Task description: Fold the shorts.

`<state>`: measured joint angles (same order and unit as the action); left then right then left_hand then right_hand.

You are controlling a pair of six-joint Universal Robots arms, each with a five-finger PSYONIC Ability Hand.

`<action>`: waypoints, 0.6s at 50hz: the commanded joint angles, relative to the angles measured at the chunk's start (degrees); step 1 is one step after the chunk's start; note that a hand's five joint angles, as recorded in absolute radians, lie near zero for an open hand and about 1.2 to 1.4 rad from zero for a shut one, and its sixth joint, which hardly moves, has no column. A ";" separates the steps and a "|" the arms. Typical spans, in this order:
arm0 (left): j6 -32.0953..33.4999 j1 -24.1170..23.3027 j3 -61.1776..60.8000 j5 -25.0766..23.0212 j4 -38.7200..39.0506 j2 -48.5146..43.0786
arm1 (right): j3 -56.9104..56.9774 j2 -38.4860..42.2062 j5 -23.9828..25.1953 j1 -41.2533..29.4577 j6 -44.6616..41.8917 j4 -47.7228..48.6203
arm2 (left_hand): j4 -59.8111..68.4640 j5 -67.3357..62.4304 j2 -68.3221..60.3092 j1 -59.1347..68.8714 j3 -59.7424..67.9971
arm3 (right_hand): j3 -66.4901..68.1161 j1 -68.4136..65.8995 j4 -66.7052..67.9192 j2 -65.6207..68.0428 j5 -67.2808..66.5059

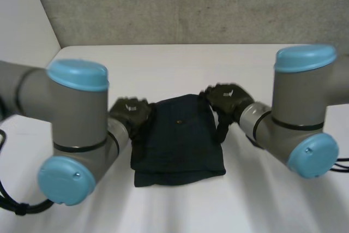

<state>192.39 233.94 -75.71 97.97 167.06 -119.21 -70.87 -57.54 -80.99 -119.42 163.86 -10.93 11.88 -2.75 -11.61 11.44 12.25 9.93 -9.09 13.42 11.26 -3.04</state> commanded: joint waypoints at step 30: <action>-9.93 13.39 7.77 -11.48 -12.02 28.25 | -3.31 -29.47 -10.95 12.19 6.38 -2.16 | -1.83 2.71 1.56 -1.40 -2.20 | 0.07 -0.91 -3.42 -1.26 3.04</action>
<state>182.21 247.44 -67.51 86.00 154.70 -90.86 -73.70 -87.22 -92.02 -107.14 169.97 -13.23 11.88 -2.71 -11.38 11.44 12.17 9.93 -9.09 13.42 11.26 -3.03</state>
